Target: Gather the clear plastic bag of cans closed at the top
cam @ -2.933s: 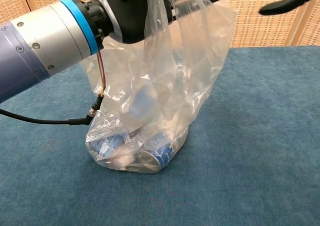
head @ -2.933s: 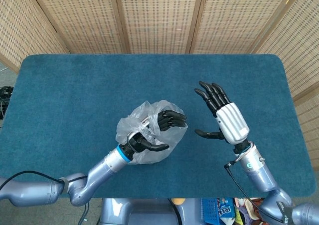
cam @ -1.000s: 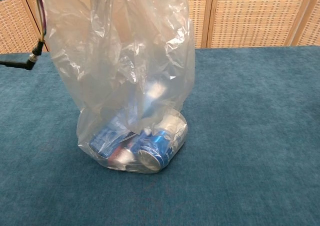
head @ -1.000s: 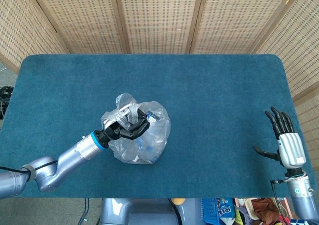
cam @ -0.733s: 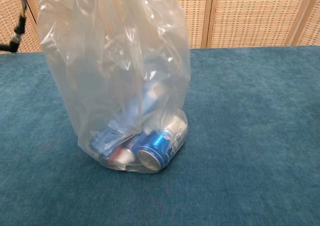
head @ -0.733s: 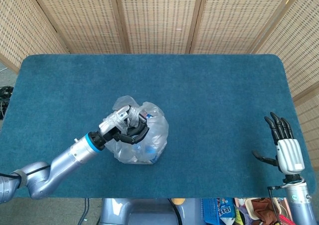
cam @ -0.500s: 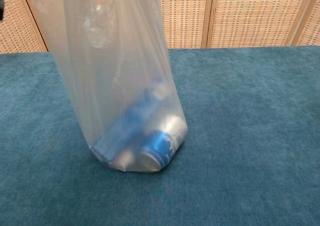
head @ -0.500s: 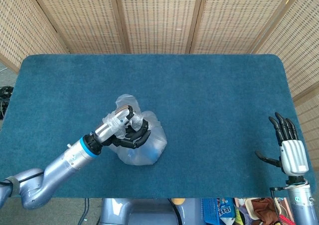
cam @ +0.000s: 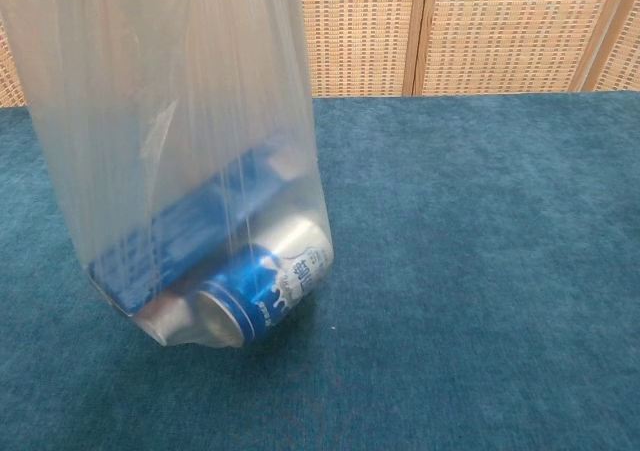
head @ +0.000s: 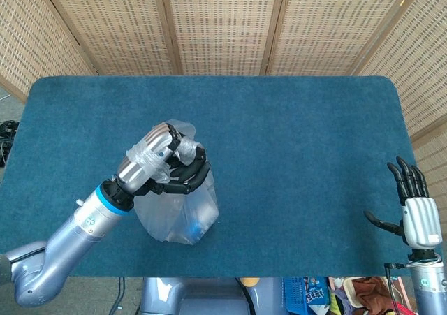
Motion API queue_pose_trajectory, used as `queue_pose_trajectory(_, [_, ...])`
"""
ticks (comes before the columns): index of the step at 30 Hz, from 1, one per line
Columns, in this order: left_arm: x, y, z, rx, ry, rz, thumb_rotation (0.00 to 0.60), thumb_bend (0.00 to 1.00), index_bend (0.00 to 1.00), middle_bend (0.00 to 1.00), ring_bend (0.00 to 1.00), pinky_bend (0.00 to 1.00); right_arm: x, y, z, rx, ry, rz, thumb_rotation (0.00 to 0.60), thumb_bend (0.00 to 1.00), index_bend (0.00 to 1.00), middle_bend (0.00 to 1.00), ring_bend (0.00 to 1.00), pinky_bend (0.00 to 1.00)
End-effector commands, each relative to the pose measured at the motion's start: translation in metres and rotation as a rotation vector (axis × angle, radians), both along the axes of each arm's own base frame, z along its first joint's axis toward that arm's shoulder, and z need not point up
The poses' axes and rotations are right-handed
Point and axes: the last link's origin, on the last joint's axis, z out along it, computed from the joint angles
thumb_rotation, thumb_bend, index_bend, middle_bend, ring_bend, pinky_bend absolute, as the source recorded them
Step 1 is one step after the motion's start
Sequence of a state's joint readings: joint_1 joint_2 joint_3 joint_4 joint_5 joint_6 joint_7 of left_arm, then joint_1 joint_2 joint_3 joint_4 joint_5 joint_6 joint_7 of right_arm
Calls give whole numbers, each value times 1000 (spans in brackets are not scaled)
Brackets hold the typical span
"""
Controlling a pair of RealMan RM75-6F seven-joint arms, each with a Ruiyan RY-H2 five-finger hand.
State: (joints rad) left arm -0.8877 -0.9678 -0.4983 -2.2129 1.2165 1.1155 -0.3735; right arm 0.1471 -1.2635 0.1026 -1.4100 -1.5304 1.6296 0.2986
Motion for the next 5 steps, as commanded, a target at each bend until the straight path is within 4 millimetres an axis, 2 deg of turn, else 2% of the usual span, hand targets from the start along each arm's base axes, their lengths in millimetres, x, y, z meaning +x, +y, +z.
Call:
queue_pose_trajectory(1, [2, 5, 5, 4, -12, 17, 600, 716, 1000, 983, 964, 929, 0, -1, 1, -2, 4, -2, 600, 0, 0, 0, 0, 0])
queue_pose_trajectory(5, [1, 9, 7, -11, -18, 32, 600, 715, 1000, 983, 964, 929, -1, -1, -1, 1, 10, -12, 600, 0, 0, 0, 0, 0])
